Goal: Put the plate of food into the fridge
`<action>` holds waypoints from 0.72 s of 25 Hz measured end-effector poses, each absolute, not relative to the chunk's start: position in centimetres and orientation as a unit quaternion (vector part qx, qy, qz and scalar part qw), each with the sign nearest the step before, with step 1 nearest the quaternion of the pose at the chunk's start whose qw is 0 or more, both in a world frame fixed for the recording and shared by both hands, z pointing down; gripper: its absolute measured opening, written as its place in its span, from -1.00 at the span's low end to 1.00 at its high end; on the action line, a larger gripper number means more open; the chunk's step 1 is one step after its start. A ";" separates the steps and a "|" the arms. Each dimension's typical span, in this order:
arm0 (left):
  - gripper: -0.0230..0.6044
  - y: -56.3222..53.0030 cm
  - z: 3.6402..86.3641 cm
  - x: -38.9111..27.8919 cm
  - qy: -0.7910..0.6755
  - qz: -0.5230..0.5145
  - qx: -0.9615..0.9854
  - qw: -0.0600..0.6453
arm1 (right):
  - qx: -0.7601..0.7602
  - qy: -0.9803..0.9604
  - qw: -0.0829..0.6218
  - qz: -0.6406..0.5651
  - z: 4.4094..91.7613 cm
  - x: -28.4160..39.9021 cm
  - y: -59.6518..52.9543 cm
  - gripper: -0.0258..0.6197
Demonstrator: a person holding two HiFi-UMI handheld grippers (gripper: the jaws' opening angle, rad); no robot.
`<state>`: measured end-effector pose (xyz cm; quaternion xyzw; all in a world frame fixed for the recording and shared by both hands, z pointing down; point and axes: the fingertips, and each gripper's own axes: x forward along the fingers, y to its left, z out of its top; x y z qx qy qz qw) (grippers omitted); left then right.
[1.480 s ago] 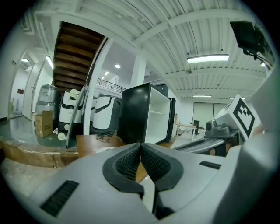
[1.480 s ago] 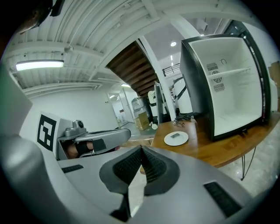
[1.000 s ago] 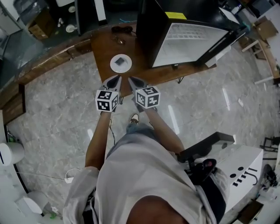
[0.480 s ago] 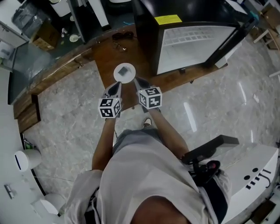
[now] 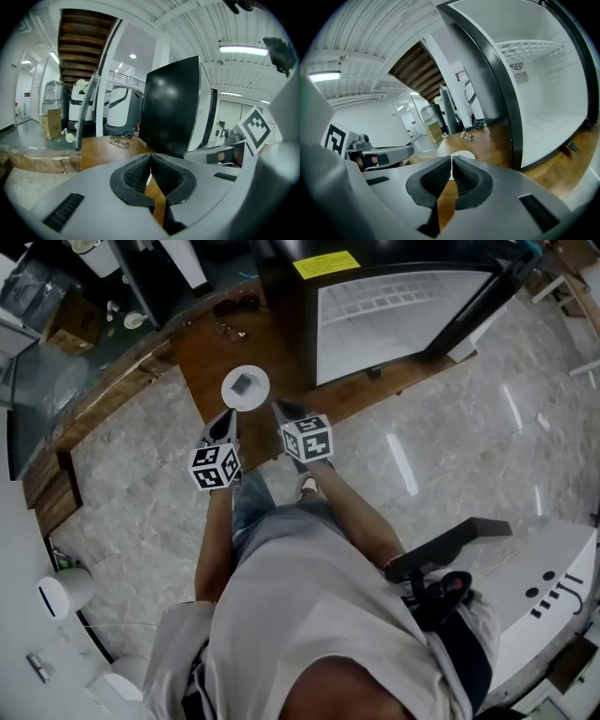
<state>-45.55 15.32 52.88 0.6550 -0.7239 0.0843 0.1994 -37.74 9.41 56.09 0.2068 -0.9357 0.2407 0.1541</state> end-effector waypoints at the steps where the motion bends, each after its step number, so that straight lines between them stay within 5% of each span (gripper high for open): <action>1: -0.86 15.0 52.9 -45.9 -0.724 0.081 0.655 0.199 | 0.206 -0.936 0.156 0.240 56.4 -37.9 9.0 -0.86; 18: -0.86 8.8 59.3 -51.5 -0.704 0.084 0.656 0.261 | 0.186 -0.920 0.222 0.266 62.8 -41.5 4.5 -0.85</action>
